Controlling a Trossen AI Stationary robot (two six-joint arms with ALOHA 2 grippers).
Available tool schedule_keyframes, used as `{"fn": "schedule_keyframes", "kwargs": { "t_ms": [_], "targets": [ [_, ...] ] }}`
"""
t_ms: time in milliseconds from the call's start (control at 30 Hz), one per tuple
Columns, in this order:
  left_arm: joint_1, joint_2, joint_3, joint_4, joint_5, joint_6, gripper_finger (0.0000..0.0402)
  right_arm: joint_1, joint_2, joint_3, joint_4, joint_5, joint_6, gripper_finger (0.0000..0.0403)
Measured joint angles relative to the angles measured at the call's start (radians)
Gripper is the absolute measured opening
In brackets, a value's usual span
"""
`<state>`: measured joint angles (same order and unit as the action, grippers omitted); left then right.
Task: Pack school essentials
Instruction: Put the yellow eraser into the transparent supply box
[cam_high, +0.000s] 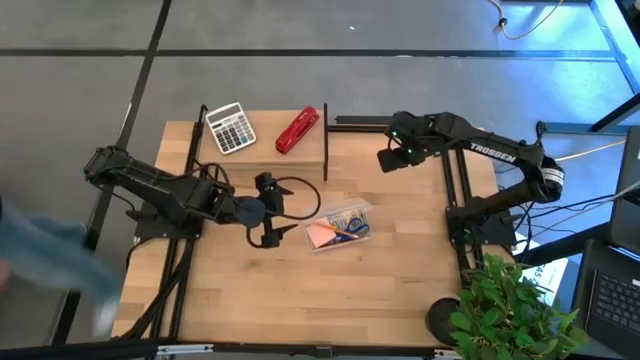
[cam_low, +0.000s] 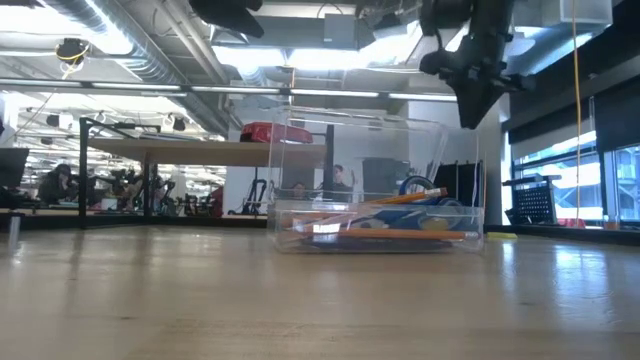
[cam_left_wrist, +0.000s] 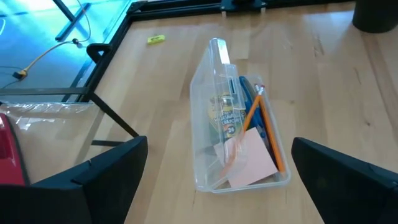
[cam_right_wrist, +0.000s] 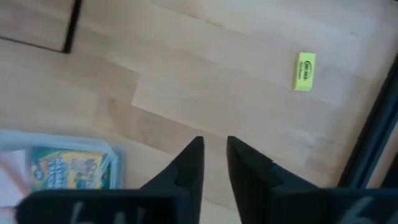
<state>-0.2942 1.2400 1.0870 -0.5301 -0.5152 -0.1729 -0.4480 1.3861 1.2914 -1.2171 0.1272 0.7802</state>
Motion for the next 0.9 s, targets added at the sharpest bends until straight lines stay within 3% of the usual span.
{"fn": "schedule_keyframes", "kwargs": {
  "t_ms": [467,567,733,900],
  "targets": [
    [0.039,0.0,0.0,0.0,0.0,0.001,0.0393,-0.112,0.153,0.0,0.0,-0.065,-0.047,0.0225],
    [0.047,0.0,0.0,0.0,0.0,0.001,0.0393,-0.133,0.193,0.0,-0.02,-0.053,-0.024,0.0236],
    [0.048,0.0,0.0,0.0,0.0,0.001,0.0393,-0.137,0.253,0.0,-0.031,0.059,-0.031,0.0238],
    [0.048,0.0,0.0,0.0,0.0,0.001,0.0393,-0.171,0.312,0.0,-0.015,0.083,-0.059,0.0233]
  ]
}}
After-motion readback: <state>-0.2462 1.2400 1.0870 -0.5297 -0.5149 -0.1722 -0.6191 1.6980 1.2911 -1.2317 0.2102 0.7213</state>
